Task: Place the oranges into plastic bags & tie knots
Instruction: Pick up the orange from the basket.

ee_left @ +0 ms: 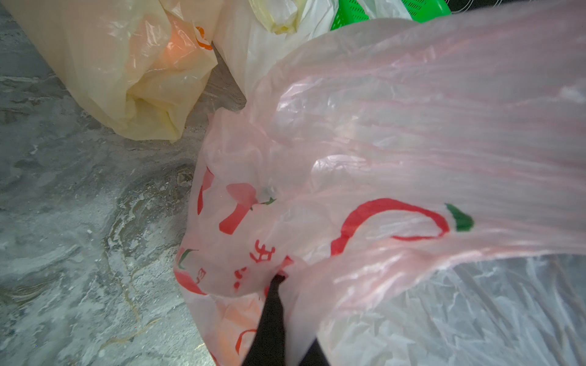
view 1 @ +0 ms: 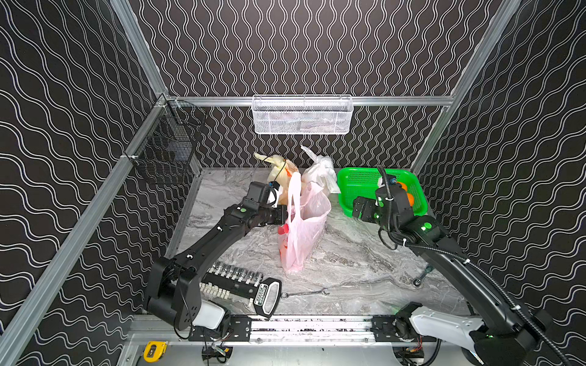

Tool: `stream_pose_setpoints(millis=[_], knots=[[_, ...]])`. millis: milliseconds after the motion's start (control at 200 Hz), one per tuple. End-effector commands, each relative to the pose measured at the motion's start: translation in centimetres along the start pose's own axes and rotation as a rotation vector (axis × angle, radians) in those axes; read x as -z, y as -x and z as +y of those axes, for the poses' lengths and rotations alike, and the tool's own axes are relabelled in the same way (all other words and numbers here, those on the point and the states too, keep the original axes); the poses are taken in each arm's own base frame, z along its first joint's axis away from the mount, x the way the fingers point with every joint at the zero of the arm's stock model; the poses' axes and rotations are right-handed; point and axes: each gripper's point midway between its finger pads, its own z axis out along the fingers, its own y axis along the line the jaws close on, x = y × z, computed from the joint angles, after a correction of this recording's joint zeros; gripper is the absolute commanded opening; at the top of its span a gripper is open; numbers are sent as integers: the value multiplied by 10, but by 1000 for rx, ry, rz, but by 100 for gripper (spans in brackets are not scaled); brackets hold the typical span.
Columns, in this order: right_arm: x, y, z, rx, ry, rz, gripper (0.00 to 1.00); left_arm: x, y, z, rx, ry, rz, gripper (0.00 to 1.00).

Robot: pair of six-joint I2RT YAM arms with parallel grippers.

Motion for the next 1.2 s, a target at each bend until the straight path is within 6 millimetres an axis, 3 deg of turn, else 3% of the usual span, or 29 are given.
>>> stream_pose_setpoints(millis=[0, 65, 270, 390, 565, 716, 1006, 1196], knots=[[-11, 43, -33, -42, -91, -103, 100, 1, -3, -6, -80, 51, 10, 0], [-28, 50, -48, -68, -95, -71, 100, -1, -5, -12, -114, 80, 20, 0], [-87, 47, -139, -125, -387, 142, 97, -2, -13, -23, -126, 59, 22, 0], [-118, 48, -159, -166, -362, 185, 96, 2, -18, -30, -147, 40, 47, 0], [-162, 27, -198, -202, -424, 374, 92, 7, -31, -32, -184, 42, 97, 0], [-196, 0, -216, -227, -379, 533, 82, 11, -34, -32, -177, 38, 100, 0], [-225, 1, -245, -178, -426, 583, 81, 13, -37, -38, -184, 11, 120, 0], [-244, -4, -249, -166, -407, 598, 82, 11, -32, -37, -189, 24, 117, 0]])
